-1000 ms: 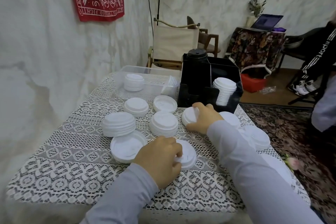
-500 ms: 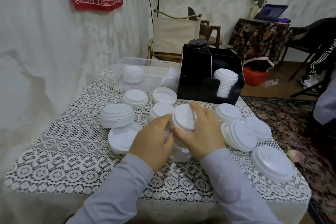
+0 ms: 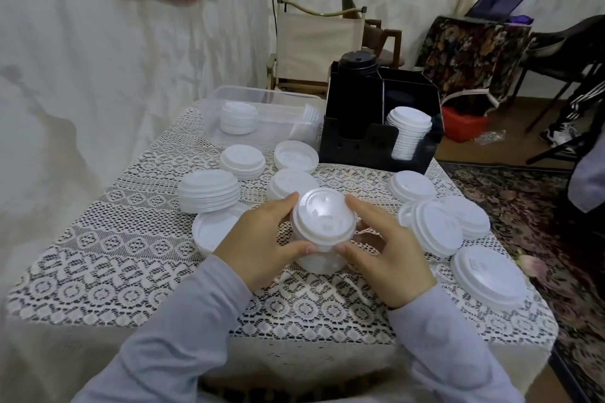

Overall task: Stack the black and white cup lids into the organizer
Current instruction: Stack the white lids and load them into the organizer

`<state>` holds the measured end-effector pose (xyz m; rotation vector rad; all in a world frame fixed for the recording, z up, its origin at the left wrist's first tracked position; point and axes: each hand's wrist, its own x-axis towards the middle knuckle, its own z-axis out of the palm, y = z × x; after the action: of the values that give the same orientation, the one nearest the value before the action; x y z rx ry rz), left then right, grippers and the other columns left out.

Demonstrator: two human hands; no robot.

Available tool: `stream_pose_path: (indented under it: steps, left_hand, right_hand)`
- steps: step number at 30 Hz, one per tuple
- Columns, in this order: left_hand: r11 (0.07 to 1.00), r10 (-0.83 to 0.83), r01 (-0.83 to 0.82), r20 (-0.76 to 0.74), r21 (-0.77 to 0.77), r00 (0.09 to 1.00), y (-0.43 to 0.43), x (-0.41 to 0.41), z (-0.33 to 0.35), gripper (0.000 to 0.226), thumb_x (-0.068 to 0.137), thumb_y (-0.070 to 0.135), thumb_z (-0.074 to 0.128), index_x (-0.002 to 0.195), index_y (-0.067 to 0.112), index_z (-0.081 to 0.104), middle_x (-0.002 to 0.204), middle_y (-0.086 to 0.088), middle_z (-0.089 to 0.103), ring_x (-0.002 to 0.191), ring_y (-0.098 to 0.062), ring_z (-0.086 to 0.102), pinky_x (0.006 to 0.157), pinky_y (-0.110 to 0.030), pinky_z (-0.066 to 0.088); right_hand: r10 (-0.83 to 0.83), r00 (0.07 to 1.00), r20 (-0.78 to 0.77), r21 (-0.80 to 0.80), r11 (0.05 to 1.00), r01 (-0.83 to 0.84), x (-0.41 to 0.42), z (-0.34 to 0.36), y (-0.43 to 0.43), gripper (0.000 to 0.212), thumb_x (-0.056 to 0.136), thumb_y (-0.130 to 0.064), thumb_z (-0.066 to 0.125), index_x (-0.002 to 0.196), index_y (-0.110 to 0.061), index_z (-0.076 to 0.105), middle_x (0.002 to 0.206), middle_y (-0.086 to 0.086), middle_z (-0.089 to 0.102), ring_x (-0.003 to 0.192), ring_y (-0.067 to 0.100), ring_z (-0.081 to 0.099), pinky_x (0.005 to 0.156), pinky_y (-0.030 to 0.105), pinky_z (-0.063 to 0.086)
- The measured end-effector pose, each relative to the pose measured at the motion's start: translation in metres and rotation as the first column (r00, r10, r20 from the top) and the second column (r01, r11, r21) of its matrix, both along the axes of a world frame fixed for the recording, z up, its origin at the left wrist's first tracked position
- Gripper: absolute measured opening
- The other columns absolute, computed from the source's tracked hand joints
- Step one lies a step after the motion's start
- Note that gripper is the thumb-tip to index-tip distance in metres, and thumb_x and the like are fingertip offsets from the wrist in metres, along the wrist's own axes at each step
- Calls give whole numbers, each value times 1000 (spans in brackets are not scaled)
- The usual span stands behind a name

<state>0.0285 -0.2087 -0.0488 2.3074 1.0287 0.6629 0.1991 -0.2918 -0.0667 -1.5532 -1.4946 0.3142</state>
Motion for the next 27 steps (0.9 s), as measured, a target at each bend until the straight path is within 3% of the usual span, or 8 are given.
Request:
stream_pose_path:
  steps: [4, 8, 13, 19, 23, 25, 27]
  left_hand:
    - [999, -24, 25, -42, 25, 999, -4, -3, -3, 83, 77, 38, 72, 146, 20, 31, 142, -2, 47, 128, -14, 45, 107, -31, 36]
    - [994, -23, 38, -149, 98, 989, -9, -2, -3, 79, 83, 39, 66, 148, 22, 25, 145, 2, 42, 131, -13, 39, 103, -19, 27]
    - [993, -39, 59, -191, 101, 981, -9, -1, -3, 73, 83, 41, 66, 145, 24, 31, 139, 2, 49, 125, -14, 45, 99, -22, 34]
    - [995, -55, 77, -273, 71, 961, -12, 2, -7, 79, 87, 44, 60, 150, 24, 18, 140, 3, 47, 124, -13, 45, 100, -23, 35]
    - [992, -63, 91, -283, 87, 957, -10, 2, -10, 76, 87, 43, 60, 149, 21, 21, 144, 2, 40, 130, -12, 37, 107, -23, 28]
    - [989, -59, 95, -284, 116, 957, -10, 2, -10, 75, 87, 41, 60, 148, 18, 23, 148, 3, 30, 135, -11, 28, 109, -19, 18]
    - [989, -54, 91, -278, 120, 959, -11, 2, -10, 75, 88, 40, 60, 148, 18, 22, 148, 4, 29, 134, -9, 28, 108, -18, 19]
  right_hand:
    - [-9, 996, 91, -72, 997, 16, 0, -1, -3, 69, 77, -18, 76, 136, -25, 41, 128, -16, 43, 125, 7, 41, 108, 37, 38]
    - [0, 981, 194, -120, 992, 24, -1, -2, -3, 65, 81, -18, 73, 139, -18, 44, 139, -4, 47, 122, 0, 34, 107, 16, 23]
    - [18, 961, 276, -171, 985, 31, 1, -4, -4, 63, 85, -19, 69, 141, -16, 40, 144, -1, 43, 123, -2, 29, 95, -7, 6]
    - [67, 959, 275, -215, 977, -6, 1, -8, -6, 65, 86, -21, 67, 143, -20, 37, 147, -7, 38, 127, -5, 26, 104, 5, 10]
    - [71, 959, 274, -231, 973, -6, 0, -8, -6, 63, 86, -24, 66, 143, -21, 39, 148, -6, 37, 138, 7, 30, 114, 20, 17]
    - [75, 957, 281, -246, 969, -4, -1, -8, -4, 63, 87, -23, 65, 144, -20, 37, 149, -6, 35, 138, 8, 29, 113, 18, 15]
    - [79, 950, 303, -255, 967, 1, -1, -8, -4, 63, 88, -24, 64, 144, -20, 36, 150, -6, 35, 139, 9, 29, 112, 18, 15]
